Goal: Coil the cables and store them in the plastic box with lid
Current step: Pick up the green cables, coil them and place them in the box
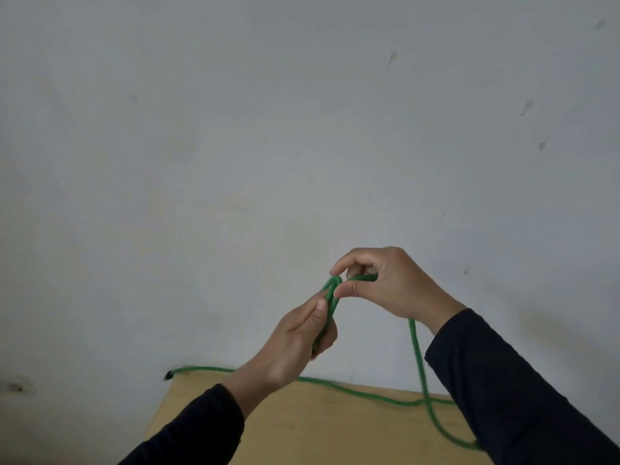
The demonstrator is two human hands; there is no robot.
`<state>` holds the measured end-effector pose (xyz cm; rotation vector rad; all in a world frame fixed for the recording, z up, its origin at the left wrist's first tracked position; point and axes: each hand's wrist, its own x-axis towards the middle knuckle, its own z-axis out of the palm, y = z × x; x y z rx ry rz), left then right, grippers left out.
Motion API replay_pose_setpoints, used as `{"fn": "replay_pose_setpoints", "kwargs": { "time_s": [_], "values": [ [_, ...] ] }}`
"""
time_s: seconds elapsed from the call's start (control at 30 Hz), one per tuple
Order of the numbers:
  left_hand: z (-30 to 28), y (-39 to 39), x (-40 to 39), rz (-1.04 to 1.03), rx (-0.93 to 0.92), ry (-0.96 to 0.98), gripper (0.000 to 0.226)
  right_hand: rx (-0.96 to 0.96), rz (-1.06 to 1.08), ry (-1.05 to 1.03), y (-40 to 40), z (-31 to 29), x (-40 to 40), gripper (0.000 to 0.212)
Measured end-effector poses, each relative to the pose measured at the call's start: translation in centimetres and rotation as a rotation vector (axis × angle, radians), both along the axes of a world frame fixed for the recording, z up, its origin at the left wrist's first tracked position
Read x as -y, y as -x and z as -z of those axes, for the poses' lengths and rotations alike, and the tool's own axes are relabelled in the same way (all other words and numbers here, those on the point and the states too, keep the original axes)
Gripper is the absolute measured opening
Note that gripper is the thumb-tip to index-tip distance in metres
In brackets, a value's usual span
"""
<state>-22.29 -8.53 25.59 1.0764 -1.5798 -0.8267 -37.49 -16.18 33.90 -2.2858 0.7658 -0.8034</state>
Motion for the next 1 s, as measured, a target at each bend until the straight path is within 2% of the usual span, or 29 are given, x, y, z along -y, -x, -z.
{"fn": "replay_pose_setpoints", "kwargs": {
  "time_s": [0.1, 0.23, 0.3, 0.4, 0.47, 0.5, 0.57, 0.63, 0.7, 0.77, 0.87, 0.9, 1.0],
  "values": [
    [-1.0, 0.3, -0.1, 0.146, -0.18, -0.061, 0.048, 0.121, -0.083, -0.073, 0.1, -0.1, 0.3, 0.019],
    [-2.8, 0.0, -0.1, 0.38, -0.683, -0.208, 0.048, 0.401, -0.036, -0.151, 0.0, 0.5, 0.5, 0.012],
    [-3.7, -0.2, -0.1, 0.447, -0.89, -0.194, 0.047, 0.483, 0.038, -0.226, -0.2, 1.8, 0.7, 0.015],
    [-5.4, -0.5, 0.2, 0.424, -1.091, -0.06, 0.047, 0.396, 0.128, -0.257, -1.1, 4.9, 0.3, 0.023],
    [-6.3, -1.1, 0.9, 0.281, -1.135, 0.038, 0.046, 0.276, 0.148, -0.203, -1.7, 6.6, -0.5, 0.025],
    [-6.6, -1.6, 1.4, 0.169, -1.106, 0.081, 0.044, 0.225, 0.142, -0.166, -2.0, 7.1, -1.2, 0.026],
    [-6.3, -2.8, 2.4, -0.104, -0.929, 0.15, 0.038, 0.15, 0.102, -0.083, -2.4, 7.7, -2.6, 0.032],
    [-5.1, -3.9, 3.0, -0.362, -0.583, 0.179, 0.032, 0.078, 0.047, 0.039, -2.9, 7.8, -3.8, 0.036],
    [-3.2, -4.4, 3.0, -0.503, -0.209, 0.199, 0.027, 0.011, -0.007, 0.161, -3.2, 7.4, -4.6, 0.034],
    [-1.2, -4.2, 2.5, -0.48, -0.022, 0.181, 0.028, 0.027, -0.041, 0.222, -3.3, 6.2, -4.5, 0.03],
    [1.0, -2.6, 1.2, -0.292, 0.083, 0.096, 0.035, 0.08, -0.065, 0.187, -2.9, 4.0, -4.0, 0.028],
    [1.4, -1.9, 0.6, -0.218, 0.072, 0.058, 0.034, 0.082, -0.054, 0.16, -2.6, 3.5, -3.6, 0.028],
    [1.5, -0.9, -0.5, -0.081, -0.114, -0.058, 0.037, 0.093, -0.004, 0.05, -1.8, 3.0, -2.4, 0.032]
  ]
}}
